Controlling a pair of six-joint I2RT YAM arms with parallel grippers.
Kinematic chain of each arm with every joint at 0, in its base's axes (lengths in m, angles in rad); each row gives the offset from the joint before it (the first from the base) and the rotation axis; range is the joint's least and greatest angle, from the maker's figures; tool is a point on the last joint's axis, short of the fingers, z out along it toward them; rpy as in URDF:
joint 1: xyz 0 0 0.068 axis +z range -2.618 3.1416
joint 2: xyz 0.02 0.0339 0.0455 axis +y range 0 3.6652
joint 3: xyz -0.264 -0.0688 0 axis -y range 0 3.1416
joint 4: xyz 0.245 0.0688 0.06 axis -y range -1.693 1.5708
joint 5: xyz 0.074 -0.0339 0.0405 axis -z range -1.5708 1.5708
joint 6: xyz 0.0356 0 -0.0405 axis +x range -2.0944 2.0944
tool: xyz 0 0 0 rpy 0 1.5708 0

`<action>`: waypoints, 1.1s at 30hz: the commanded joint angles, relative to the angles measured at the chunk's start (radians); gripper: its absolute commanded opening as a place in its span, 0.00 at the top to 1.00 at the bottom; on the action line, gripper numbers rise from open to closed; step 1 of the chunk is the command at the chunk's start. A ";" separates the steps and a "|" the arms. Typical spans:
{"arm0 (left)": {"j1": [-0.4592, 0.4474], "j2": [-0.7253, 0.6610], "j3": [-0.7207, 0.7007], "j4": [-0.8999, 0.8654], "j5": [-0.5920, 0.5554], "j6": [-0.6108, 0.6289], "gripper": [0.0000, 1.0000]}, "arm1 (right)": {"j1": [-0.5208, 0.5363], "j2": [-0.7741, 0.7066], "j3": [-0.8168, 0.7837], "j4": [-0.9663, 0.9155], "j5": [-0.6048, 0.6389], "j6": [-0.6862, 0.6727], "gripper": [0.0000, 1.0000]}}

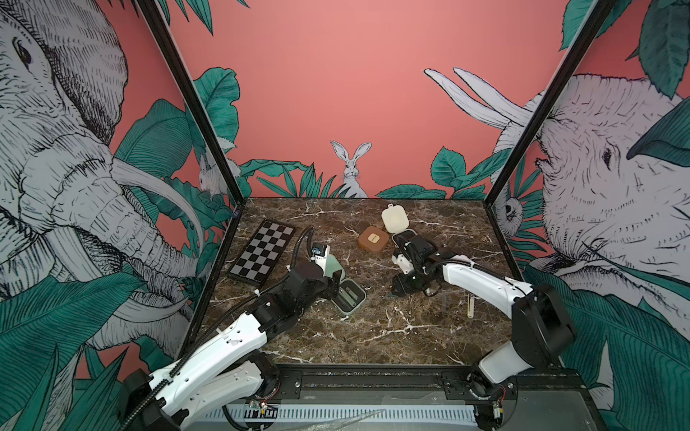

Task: Organize nail clipper sets
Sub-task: Pick up the nail clipper from the center of the board.

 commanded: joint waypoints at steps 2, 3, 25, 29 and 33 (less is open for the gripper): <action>0.069 0.067 -0.030 0.037 0.240 -0.114 0.28 | 0.039 0.074 0.074 -0.071 0.064 -0.100 0.38; 0.072 0.081 -0.032 0.046 0.254 -0.118 0.29 | 0.047 0.092 0.088 -0.075 0.074 -0.110 0.36; 0.138 0.078 -0.089 0.083 0.299 -0.150 0.29 | 0.105 0.355 0.297 -0.193 0.156 -0.199 0.61; 0.142 0.088 -0.082 0.089 0.314 -0.150 0.29 | 0.106 0.376 0.301 -0.191 0.146 -0.198 0.61; 0.144 0.094 -0.078 0.089 0.322 -0.149 0.30 | 0.106 0.400 0.307 -0.188 0.133 -0.199 0.63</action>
